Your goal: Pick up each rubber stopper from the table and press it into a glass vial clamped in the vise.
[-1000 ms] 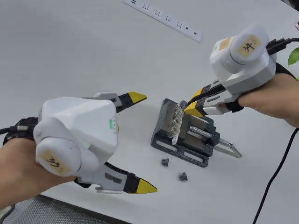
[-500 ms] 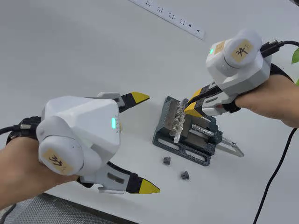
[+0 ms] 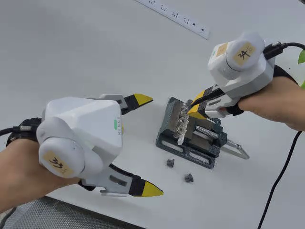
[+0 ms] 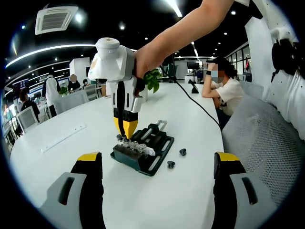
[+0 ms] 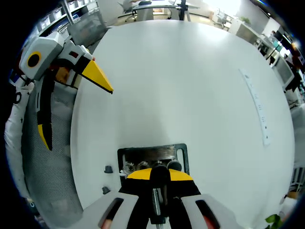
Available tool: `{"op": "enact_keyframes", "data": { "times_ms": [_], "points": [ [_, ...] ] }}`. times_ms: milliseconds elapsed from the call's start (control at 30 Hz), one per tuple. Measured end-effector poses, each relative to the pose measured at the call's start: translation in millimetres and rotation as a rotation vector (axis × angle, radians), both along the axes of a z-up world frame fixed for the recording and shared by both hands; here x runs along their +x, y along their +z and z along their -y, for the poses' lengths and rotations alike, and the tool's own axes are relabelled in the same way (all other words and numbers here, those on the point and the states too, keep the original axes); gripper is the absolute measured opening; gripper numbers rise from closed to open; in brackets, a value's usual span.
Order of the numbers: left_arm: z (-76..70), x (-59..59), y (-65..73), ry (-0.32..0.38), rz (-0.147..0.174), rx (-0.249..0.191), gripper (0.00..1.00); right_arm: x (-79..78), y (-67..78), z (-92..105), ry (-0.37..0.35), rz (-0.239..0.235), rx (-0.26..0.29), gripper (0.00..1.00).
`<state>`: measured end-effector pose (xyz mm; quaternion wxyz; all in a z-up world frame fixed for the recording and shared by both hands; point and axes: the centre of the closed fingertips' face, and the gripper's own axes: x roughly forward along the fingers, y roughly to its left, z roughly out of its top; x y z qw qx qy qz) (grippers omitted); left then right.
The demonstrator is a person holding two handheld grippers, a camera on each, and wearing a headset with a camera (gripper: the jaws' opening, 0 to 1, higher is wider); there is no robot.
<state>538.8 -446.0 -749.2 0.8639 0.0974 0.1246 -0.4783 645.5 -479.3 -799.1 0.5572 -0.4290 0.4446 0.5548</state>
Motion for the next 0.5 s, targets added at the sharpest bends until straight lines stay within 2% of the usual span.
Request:
{"op": "enact_keyframes", "data": {
  "times_ms": [500],
  "points": [
    [-0.6, 1.3, 1.4, 0.006, 0.003, -0.009, 0.96, -1.1, -2.3, -1.7, 0.080, 0.090, -0.046, 0.05]
  ]
}}
